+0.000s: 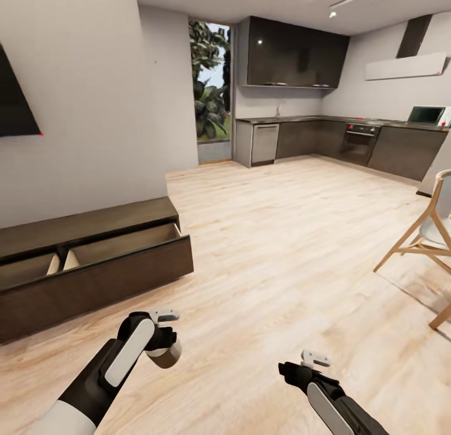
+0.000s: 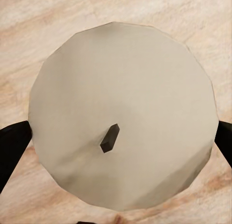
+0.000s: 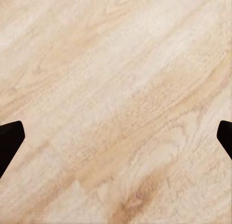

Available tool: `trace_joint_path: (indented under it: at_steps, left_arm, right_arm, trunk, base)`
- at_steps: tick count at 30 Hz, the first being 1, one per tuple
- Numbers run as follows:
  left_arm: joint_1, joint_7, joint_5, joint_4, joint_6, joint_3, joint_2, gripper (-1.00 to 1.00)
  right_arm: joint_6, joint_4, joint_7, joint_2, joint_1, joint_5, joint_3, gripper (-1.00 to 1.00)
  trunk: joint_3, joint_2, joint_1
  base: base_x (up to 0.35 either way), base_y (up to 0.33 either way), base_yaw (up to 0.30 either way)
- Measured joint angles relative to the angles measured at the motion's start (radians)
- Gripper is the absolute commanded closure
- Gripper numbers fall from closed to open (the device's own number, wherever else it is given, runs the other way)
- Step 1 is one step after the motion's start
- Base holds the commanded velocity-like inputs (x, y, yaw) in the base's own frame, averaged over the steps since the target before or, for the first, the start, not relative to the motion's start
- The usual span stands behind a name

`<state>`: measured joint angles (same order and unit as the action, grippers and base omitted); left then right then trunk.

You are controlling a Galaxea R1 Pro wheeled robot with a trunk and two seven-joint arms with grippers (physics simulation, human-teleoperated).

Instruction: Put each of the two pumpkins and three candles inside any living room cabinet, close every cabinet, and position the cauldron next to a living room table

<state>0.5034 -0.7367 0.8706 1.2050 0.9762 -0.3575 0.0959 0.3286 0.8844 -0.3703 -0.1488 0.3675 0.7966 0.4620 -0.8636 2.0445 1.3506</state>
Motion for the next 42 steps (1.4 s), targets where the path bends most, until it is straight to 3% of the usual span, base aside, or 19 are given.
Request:
trace_joint_path:
  at_steps: [23,42]
  left_arm:
    - [0.0,-0.001,0.001,0.0,-0.001,0.0,0.0,1.0]
    - [0.0,-0.002,-0.002,0.0,0.0,0.001,0.0,1.0]
  right_arm:
    - [0.011,0.0,-0.003,0.0,0.0,-0.005,0.001,-1.0]
    - [0.01,0.0,-0.003,-0.002,0.0,-0.011,0.0,-1.0]
  trunk:
    - [-0.019,0.0,0.0]
    - [-0.039,0.0,0.0]
  base:
    - [0.198,-0.217,0.254]
    - [0.244,-0.001,0.241]
